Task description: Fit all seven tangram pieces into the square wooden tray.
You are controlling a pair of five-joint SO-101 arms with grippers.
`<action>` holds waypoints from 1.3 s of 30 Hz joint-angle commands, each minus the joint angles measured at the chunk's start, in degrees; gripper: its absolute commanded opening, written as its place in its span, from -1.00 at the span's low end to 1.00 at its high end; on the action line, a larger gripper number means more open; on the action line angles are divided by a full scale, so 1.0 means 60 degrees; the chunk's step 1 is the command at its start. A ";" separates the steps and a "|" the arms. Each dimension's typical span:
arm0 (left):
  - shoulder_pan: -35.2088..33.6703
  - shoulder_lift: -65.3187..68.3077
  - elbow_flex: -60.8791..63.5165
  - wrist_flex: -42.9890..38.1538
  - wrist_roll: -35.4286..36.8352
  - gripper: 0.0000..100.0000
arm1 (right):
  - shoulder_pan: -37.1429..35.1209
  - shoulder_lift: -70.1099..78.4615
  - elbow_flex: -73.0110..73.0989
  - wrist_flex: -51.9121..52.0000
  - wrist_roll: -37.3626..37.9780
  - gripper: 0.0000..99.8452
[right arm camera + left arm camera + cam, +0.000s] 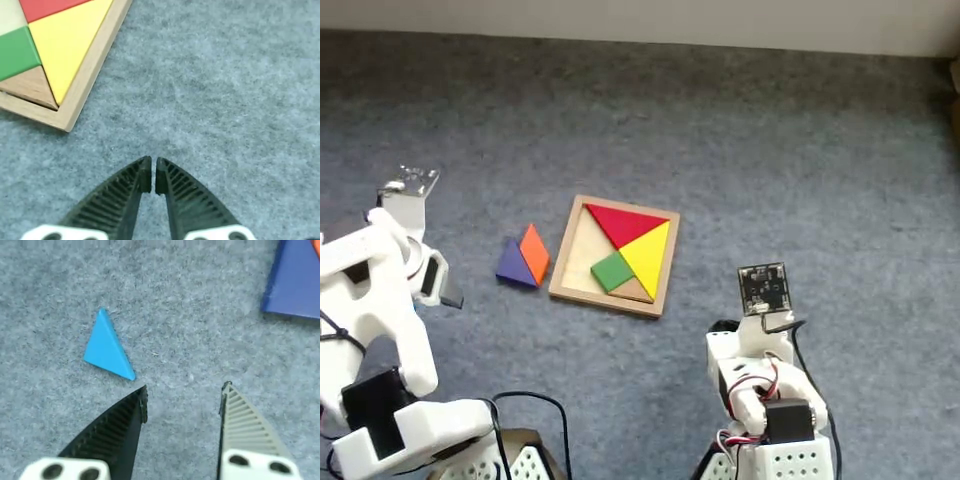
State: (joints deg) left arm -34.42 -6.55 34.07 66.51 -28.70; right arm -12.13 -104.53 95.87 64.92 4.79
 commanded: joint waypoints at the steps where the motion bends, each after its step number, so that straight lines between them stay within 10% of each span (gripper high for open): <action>1: -0.0271 -0.0344 0.0344 -0.0894 -0.0044 -0.50 | 0.0125 -0.0110 0.1033 -0.0095 -0.0059 -0.94; 18: -0.1048 0.2220 -0.1326 -0.1553 -0.0029 -0.51 | 0.0125 -0.0110 0.1033 -0.0095 -0.0059 -0.94; 39: -0.0520 -0.1121 -0.1238 0.0278 0.1040 -0.51 | 0.0125 -0.0110 0.1033 -0.0095 -0.0059 -0.94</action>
State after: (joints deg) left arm -39.08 -11.21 28.79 67.65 -24.75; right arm -12.13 -104.53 95.96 64.92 4.79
